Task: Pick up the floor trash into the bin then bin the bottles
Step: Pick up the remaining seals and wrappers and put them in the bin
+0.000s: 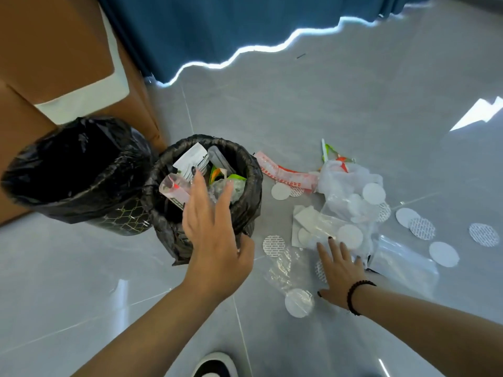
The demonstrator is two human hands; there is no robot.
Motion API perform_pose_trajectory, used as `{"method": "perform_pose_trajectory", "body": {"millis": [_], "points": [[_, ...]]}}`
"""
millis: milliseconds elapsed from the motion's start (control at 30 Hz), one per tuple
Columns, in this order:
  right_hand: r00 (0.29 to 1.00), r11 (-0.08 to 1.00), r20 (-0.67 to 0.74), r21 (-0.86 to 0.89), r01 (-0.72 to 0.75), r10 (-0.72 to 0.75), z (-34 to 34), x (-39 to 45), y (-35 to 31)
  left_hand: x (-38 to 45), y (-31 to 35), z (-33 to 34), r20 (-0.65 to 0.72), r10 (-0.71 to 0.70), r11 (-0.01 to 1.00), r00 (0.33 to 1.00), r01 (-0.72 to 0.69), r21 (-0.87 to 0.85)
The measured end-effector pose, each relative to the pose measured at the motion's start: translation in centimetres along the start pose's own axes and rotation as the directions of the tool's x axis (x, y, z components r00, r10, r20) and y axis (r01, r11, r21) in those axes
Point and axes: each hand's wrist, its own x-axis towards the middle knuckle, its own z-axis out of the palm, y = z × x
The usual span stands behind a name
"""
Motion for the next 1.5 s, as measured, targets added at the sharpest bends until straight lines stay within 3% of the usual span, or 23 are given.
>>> {"method": "perform_pose_trajectory", "body": {"millis": [167, 367, 467, 567, 633, 733, 833, 1100, 1333, 1500], "points": [[0.995, 0.998, 0.085, 0.024, 0.05, -0.052, 0.7, -1.1, 1.8, -1.1, 1.0, 0.5, 0.079, 0.073, 0.997, 0.994, -0.073, -0.006], [0.994, 0.994, 0.013, 0.014, 0.108, -0.108, -0.8, -2.0, 1.3, -2.0, 1.2, 0.7, 0.172, 0.118, 0.993, 0.978, -0.112, -0.043], [0.995, 0.983, -0.093, 0.18, 0.04, -0.024, -2.0, -1.3, 1.4, -2.2, 1.1, 0.6, 0.216, 0.143, 0.989, 0.966, -0.129, -0.077], [0.979, 0.867, -0.171, 0.499, -0.011, 0.11, -3.9, -1.1, 1.6, -2.2, 0.7, 0.3, 0.259, 0.151, 0.984, 0.954, -0.121, -0.128], [0.968, 0.814, -0.208, 0.581, 0.009, 0.138, -5.6, -1.5, 1.8, -2.0, 0.6, 0.0, 0.298, 0.168, 0.981, 0.94, -0.129, -0.145], [0.961, 0.825, -0.26, 0.561, 0.068, 0.098, -9.1, -3.2, 2.1, -1.1, 0.6, -1.0, 0.364, 0.178, 0.978, 0.914, -0.125, -0.164], [0.942, 0.846, -0.329, 0.52, 0.118, 0.071, -13.7, -5.8, 2.1, -0.1, 1.2, -2.5, 0.498, 0.075, 0.967, 0.864, 0.058, -0.246], [0.909, 0.868, -0.417, 0.458, 0.192, 0.019, -23.7, -13.7, -0.8, 3.2, 3.7, -6.5, 0.65, 0.025, 0.92, 0.76, 0.237, -0.312], [0.884, 0.9, -0.468, 0.393, 0.188, 0.02, -28.7, -20.7, -2.8, 4.6, 6.9, -11.4, 0.612, 0.082, 0.978, 0.786, 0.055, -0.2], [0.835, 0.839, -0.55, 0.462, 0.287, 0.017, -30.6, -25.0, -3.5, 4.1, 8.9, -14.8, 0.579, 0.003, 0.96, 0.815, 0.159, -0.229]]}}
